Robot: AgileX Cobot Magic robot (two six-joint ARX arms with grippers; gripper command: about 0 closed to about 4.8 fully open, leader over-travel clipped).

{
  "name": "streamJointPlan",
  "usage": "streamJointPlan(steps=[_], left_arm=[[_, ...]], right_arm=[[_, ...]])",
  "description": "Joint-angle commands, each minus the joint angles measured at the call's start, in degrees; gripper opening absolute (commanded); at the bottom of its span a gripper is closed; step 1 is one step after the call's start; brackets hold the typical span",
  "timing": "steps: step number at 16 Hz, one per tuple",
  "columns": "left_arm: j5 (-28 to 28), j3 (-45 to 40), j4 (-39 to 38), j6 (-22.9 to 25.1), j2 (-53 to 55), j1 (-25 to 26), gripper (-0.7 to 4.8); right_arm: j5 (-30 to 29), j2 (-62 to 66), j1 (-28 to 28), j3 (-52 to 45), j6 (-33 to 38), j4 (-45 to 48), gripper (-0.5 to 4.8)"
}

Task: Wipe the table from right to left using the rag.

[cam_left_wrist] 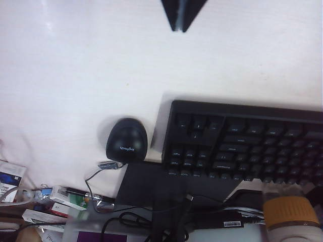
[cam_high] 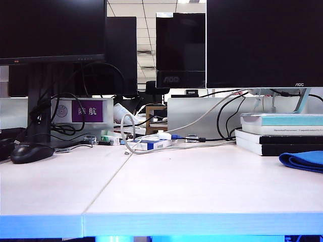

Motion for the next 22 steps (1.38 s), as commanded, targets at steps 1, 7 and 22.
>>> streamJointPlan(steps=[1, 7, 22], left_arm=[[0.28, 0.13, 1.70, -5.49, -0.11, 0.00, -0.05], [0.48, 14.40, 5.60, -11.56, 2.27, 0.00, -0.05], [54.16, 74.97, -18.67, -7.19, 51.95, -0.07, -0.05]], right_arm=[[0.11, -0.04, 0.07, 0.07, 2.08, 4.74, -0.05], [8.61, 0.83, 0.11, 11.74, 5.81, 5.46, -0.05], [11.10, 41.94, 0.02, 52.87, 5.68, -1.14, -0.05]])
